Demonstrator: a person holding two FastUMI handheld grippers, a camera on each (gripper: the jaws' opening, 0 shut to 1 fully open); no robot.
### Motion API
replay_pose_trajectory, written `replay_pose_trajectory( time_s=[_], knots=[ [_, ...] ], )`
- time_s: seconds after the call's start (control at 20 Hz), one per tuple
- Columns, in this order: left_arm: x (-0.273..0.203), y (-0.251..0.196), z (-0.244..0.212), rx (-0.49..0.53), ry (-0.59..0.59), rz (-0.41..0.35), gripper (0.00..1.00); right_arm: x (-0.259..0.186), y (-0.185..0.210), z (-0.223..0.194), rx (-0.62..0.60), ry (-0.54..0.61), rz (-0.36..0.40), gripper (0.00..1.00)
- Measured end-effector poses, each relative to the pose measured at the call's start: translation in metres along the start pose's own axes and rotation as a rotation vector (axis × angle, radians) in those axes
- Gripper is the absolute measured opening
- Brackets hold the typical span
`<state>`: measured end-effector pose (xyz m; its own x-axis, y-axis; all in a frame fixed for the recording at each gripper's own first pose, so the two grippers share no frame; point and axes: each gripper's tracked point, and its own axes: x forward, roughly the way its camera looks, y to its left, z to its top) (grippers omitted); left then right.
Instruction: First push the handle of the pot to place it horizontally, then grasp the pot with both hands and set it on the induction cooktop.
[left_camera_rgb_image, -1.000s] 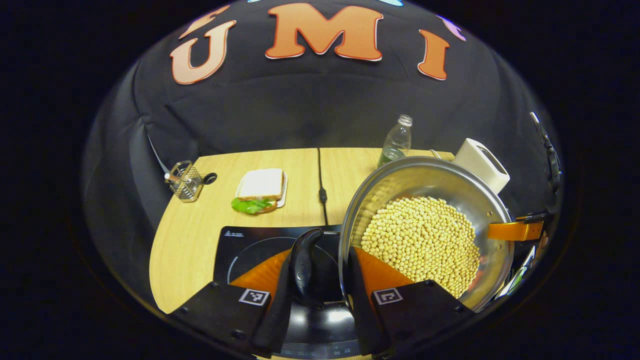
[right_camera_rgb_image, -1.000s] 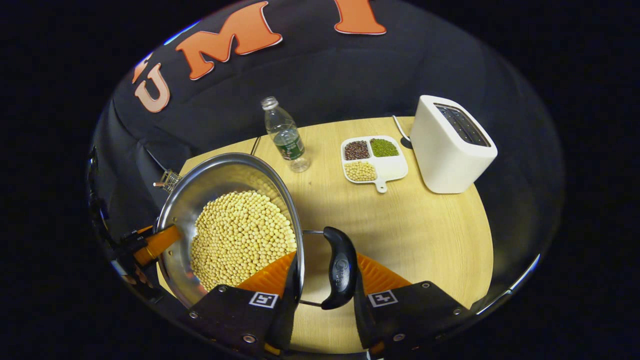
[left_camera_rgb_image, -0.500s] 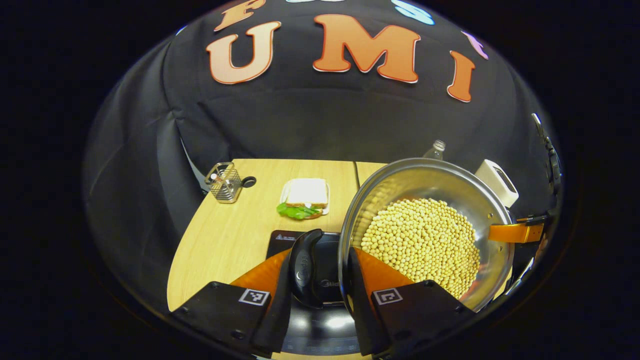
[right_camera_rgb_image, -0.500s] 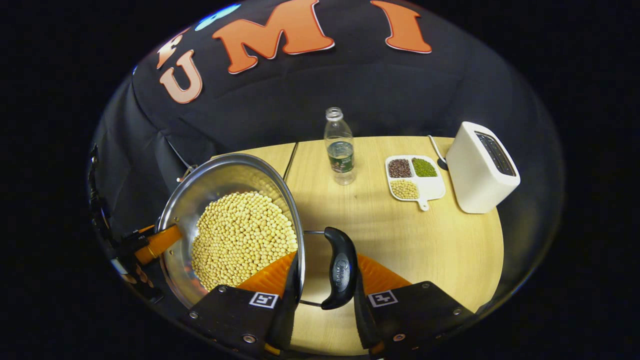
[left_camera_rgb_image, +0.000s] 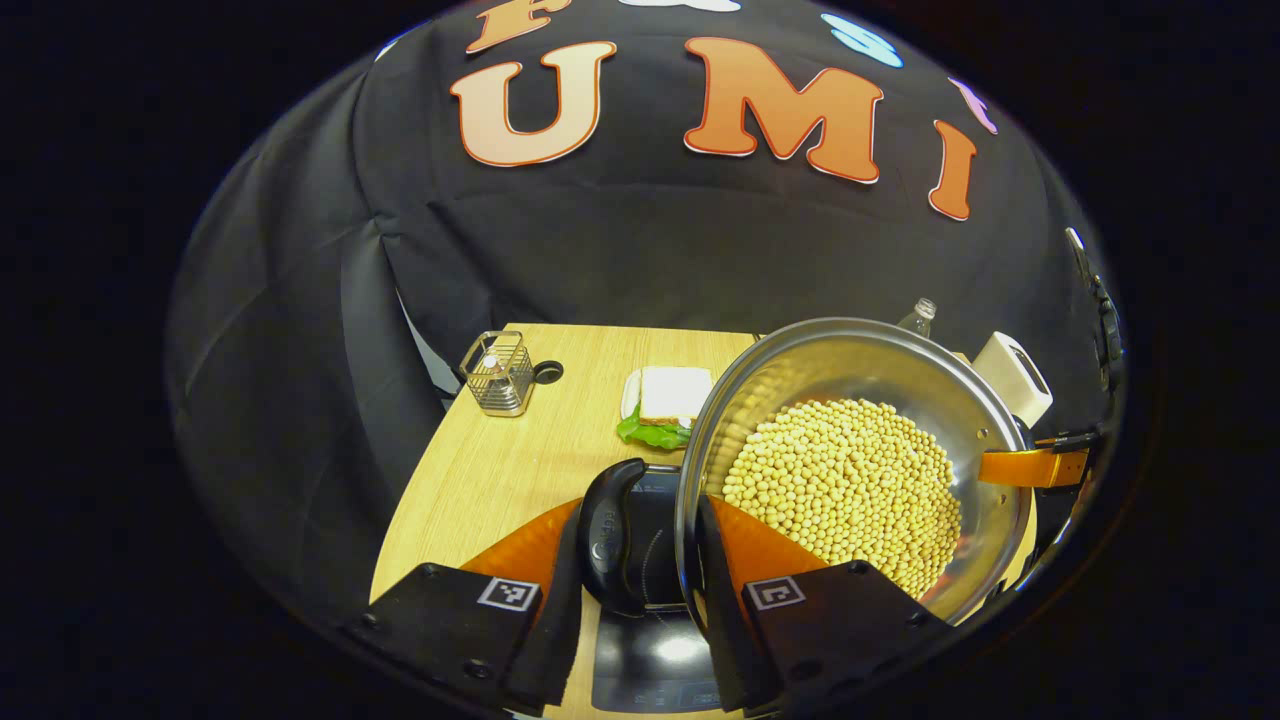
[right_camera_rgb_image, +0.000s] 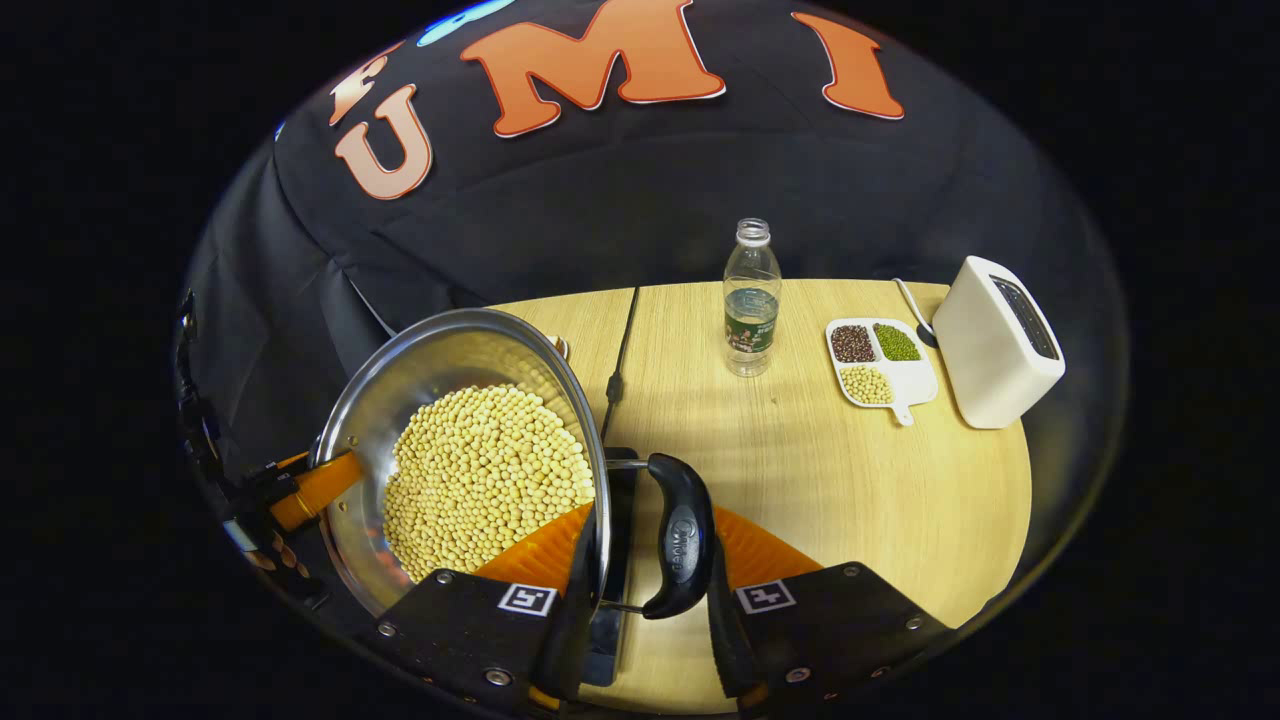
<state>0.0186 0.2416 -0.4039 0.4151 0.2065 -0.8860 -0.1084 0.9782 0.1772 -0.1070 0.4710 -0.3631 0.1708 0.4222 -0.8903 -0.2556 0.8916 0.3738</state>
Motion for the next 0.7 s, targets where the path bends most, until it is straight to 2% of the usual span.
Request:
replay_pose_trajectory(
  time_s=[0.1,0.15,0.2,0.25,0.3,0.7],
  knots=[
    [0.001,0.01,-0.001,-0.002,0.001,-0.002,0.61,0.005,0.008,-0.001,0.004,0.003,-0.006,0.51],
    [0.007,0.013,-0.003,-0.007,0.005,-0.004,0.61,0.008,0.012,-0.001,0.006,0.005,-0.011,0.46],
    [0.009,0.017,-0.006,-0.013,0.01,-0.006,0.6,0.01,0.014,-0.003,0.001,0.008,-0.016,0.51],
    [0.012,0.021,-0.009,-0.018,0.015,-0.007,0.61,0.014,0.017,-0.004,0.002,0.012,-0.019,0.46],
    [0.014,0.023,-0.01,-0.021,0.018,-0.007,0.6,0.017,0.02,-0.007,0.003,0.019,-0.019,0.51],
    [0.016,0.02,-0.013,-0.05,0.075,-0.006,0.61,0.042,0.028,-0.026,0.009,0.055,-0.044,0.51]
  ],
)
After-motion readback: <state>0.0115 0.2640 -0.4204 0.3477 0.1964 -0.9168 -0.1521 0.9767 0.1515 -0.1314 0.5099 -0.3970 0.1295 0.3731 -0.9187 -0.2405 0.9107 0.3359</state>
